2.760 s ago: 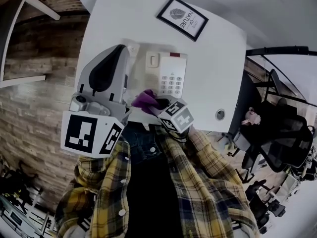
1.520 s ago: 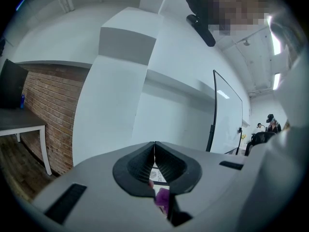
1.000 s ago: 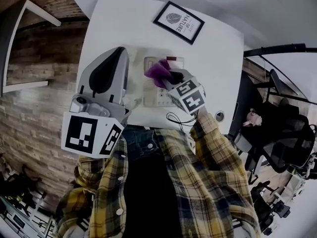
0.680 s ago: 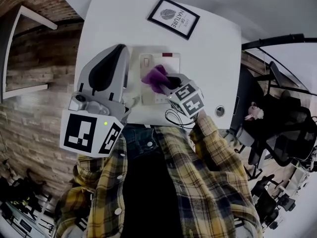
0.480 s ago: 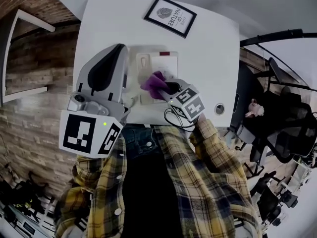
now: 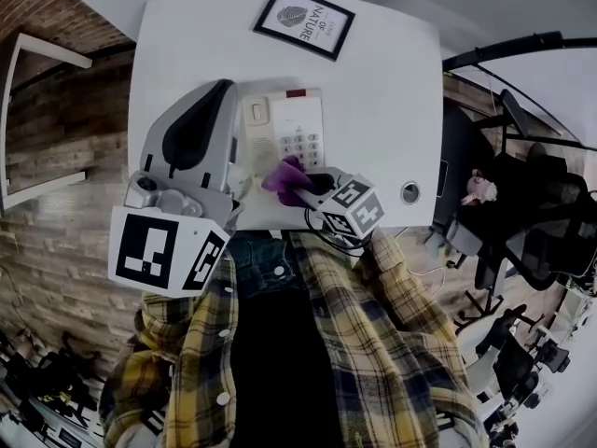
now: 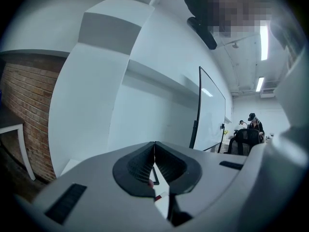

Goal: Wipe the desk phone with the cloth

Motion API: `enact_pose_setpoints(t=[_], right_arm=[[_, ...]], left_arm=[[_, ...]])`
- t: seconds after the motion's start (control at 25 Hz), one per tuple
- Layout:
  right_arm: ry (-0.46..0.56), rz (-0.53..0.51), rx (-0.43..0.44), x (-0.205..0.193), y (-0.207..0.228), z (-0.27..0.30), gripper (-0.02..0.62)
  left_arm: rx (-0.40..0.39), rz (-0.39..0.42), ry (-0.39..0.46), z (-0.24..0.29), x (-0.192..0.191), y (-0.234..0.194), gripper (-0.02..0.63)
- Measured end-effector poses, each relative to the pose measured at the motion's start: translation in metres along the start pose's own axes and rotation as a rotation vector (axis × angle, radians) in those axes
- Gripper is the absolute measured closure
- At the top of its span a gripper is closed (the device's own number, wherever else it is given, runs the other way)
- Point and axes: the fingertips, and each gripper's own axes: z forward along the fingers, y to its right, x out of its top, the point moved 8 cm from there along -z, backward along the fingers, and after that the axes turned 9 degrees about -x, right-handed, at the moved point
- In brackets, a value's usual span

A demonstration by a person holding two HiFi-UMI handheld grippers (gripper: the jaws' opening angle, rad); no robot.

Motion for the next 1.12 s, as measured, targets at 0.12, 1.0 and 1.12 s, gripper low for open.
enact_pose_setpoints(t=[0.12, 1.0, 1.12], right_arm=[[0.001, 0.051, 0.017, -0.004, 0.001, -0.002, 0.529], [0.239, -0.034, -0.256, 0.128, 0.094, -0.037, 0.528], [0.195, -0.068, -0.289, 0.13, 0.102, -0.02, 0.528]], left_arm=[[-0.009, 0.002, -0.006, 0.001, -0.001, 0.003, 0.591], [0.138, 0.025, 0.043, -0.035, 0.009, 0.001, 0.591], [0.163, 0.021, 0.044, -0.041, 0.009, -0.001, 0.591]])
